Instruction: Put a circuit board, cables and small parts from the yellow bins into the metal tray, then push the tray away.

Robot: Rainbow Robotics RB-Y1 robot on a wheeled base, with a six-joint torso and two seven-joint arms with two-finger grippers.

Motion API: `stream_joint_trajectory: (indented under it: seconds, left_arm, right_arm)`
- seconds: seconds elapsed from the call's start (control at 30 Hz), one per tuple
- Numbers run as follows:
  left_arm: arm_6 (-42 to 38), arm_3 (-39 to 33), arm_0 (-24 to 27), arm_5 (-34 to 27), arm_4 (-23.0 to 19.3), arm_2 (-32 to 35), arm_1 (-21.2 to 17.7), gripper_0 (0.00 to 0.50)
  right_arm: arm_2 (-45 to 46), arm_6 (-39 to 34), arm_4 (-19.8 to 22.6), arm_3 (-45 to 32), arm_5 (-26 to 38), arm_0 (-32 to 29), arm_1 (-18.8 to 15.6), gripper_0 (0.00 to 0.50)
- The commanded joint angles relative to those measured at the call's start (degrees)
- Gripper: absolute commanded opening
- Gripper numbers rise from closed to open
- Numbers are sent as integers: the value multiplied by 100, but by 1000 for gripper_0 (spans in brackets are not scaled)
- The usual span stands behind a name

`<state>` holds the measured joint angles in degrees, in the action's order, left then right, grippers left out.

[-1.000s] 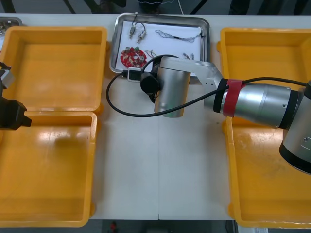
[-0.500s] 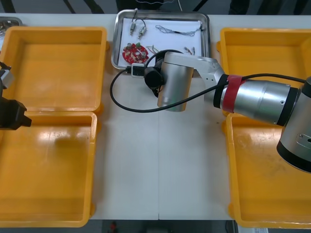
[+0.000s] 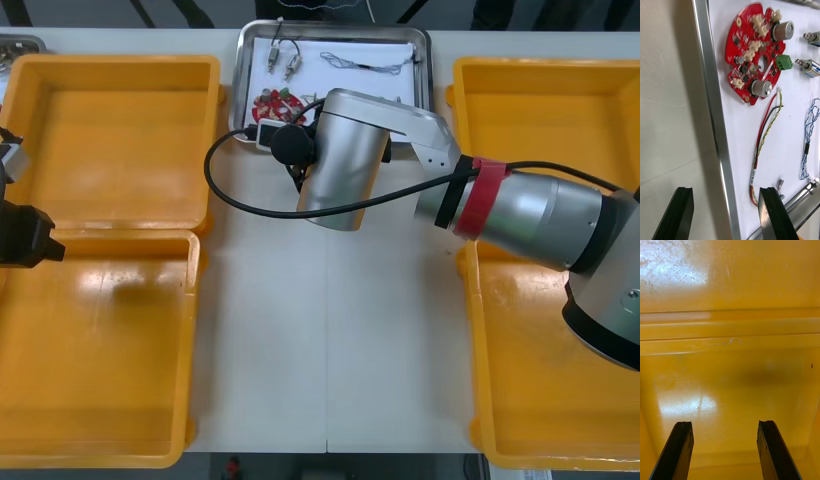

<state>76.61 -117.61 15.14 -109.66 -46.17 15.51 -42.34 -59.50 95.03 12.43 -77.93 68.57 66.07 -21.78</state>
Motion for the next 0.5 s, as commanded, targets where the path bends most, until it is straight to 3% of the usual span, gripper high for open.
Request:
stream_joint_trajectory:
  seconds: [0.03, 0.5]
  left_arm:
    - [126, -183, -73, -34, -50, 171, -239, 500]
    - [126, -183, -73, -34, -50, 171, -239, 500]
  right_arm:
    - [624, 306, -189, -943, 552, -499, 77, 500]
    - [1837, 271, -593, -3510, 2687, -2134, -160, 500]
